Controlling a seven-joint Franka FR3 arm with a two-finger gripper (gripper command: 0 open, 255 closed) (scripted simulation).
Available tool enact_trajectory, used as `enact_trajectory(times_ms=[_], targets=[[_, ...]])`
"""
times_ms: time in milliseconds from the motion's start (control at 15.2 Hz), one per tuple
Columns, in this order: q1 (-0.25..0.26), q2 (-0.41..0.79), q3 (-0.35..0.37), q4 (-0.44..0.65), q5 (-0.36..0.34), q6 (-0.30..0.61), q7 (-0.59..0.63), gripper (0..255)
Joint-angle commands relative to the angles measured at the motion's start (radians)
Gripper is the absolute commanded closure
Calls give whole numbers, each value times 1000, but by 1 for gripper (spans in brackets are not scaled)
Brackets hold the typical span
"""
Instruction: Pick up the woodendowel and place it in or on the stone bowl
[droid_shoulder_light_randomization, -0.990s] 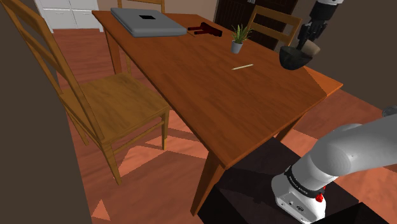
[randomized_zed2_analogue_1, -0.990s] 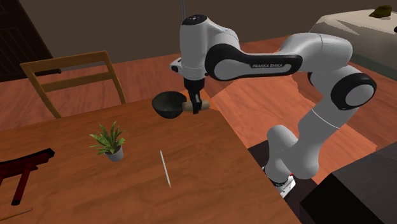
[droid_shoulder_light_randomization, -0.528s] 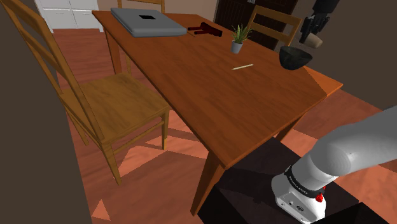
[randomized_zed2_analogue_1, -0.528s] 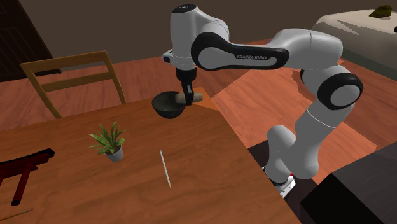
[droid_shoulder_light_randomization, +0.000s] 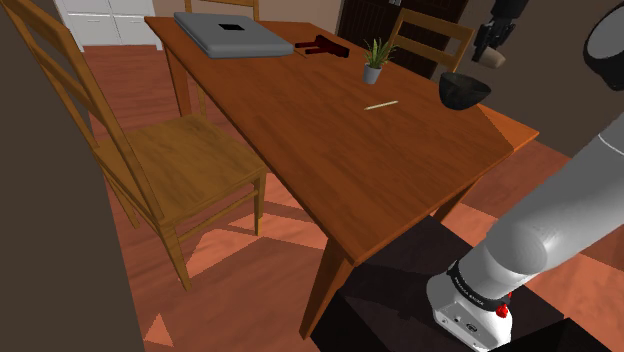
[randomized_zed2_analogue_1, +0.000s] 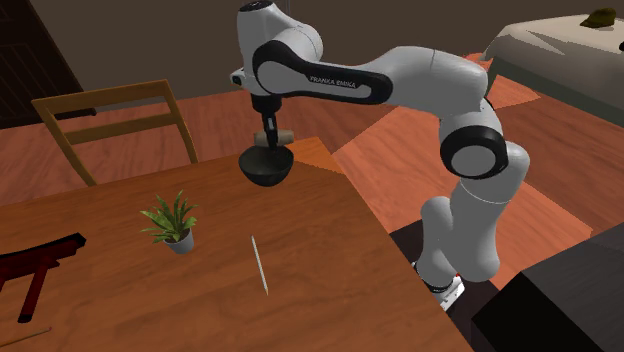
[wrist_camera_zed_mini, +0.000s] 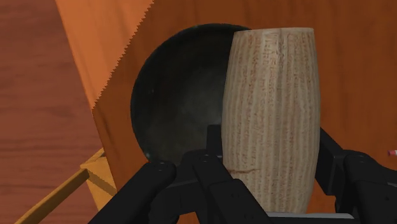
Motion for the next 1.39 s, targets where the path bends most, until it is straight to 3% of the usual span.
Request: enact_trajectory(times_ms=[0,66,924,1320], targets=[[-35,112,-34,116,64,-16,-62,255],[-65,180,-49,193,106,-34,-97,255],[-36,105,-33,-73,60,167,-59,255],[-36,105,-33,-73,60,167,-59,255]])
